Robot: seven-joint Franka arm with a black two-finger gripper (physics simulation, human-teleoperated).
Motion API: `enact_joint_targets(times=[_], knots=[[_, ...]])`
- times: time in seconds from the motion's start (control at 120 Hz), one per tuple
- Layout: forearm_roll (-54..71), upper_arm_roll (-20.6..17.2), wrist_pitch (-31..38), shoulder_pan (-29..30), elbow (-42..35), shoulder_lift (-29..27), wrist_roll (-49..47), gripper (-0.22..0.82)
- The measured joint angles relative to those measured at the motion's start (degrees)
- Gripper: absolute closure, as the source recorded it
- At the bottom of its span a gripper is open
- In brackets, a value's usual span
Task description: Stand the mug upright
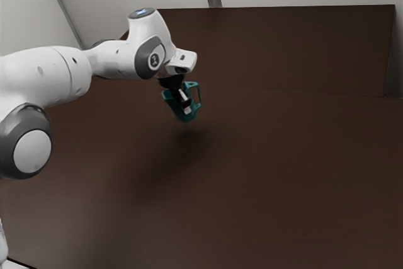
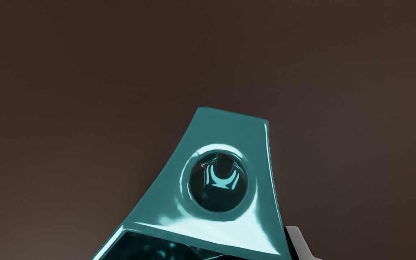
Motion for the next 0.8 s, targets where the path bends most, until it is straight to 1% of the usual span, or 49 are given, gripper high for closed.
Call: enact_joint_targets(times=[0.133,0.267,0.608,0.8], knots=[[0.28,-0.40,1.84,1.36,0.22,1.92,1.37,0.78],[1.44,-0.43,2.34,1.88,0.22,2.35,2.75,0.78],[3.76,-0.35,-2.00,2.54,0.66,4.29,5.11,0.78],[4.25,-0.35,-3.21,2.93,0.55,5.53,5.93,0.78]])
